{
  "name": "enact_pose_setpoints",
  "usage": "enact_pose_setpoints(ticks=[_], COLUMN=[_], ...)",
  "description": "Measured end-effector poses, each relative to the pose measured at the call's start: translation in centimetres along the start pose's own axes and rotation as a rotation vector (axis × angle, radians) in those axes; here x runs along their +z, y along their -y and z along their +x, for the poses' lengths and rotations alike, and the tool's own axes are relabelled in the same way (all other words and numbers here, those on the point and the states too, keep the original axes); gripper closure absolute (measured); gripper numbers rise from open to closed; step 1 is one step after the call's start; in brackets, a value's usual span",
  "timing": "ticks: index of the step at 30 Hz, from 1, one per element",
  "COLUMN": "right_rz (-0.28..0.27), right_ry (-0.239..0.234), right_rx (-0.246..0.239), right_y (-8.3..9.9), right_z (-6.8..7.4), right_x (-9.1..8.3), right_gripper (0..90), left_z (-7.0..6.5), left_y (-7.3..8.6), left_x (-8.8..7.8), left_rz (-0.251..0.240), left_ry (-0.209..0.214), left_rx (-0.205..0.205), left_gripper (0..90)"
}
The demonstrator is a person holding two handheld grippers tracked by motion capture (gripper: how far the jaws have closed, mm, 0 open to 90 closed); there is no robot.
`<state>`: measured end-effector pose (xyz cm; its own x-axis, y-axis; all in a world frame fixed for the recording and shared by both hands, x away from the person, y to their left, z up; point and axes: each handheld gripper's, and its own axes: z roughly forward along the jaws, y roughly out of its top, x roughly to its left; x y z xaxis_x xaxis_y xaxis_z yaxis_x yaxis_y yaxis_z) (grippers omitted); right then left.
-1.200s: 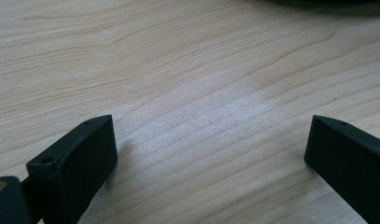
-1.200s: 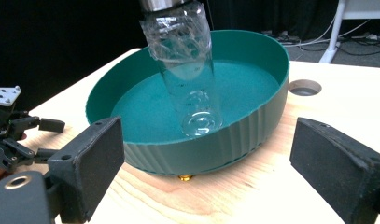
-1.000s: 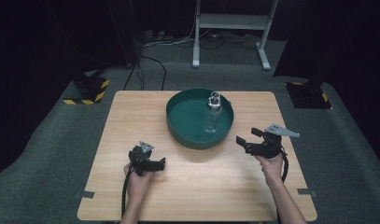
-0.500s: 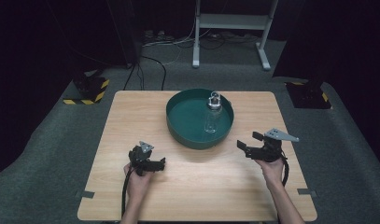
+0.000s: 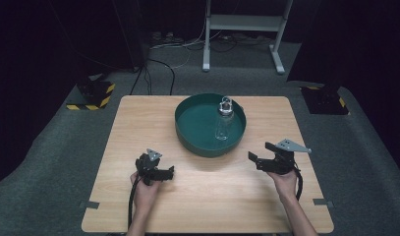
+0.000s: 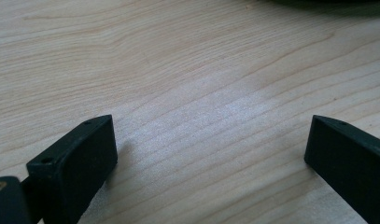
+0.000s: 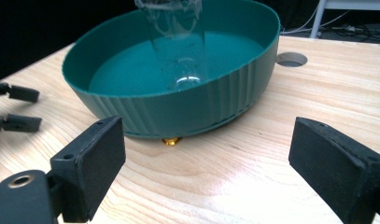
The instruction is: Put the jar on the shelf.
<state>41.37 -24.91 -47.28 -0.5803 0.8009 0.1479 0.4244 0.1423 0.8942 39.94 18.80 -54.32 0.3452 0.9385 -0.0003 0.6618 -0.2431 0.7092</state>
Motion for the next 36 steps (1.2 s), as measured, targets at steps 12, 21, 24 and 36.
enact_pose_setpoints(ticks=[12,21,24,36], right_rz=[0.071,0.115,0.135,0.226], right_ry=[0.044,0.071,0.08,0.105], right_rx=[-0.034,-0.043,-0.047,-0.049], right_y=[1.2,2.1,2.6,3.9], right_z=[0.6,0.8,0.8,0.9], right_x=[0.7,1.2,1.5,2.7], right_gripper=[11.3,11.9,12.0,11.9], left_z=[0.0,0.0,0.0,0.0], left_y=[0.0,0.0,0.0,0.0], left_x=[0.0,0.0,0.0,0.0], left_rz=[-0.002,-0.001,0.0,0.0], left_ry=[0.0,0.0,0.0,0.0], left_rx=[-0.003,-0.001,0.0,-0.001], left_gripper=[2.6,2.6,2.6,2.6])
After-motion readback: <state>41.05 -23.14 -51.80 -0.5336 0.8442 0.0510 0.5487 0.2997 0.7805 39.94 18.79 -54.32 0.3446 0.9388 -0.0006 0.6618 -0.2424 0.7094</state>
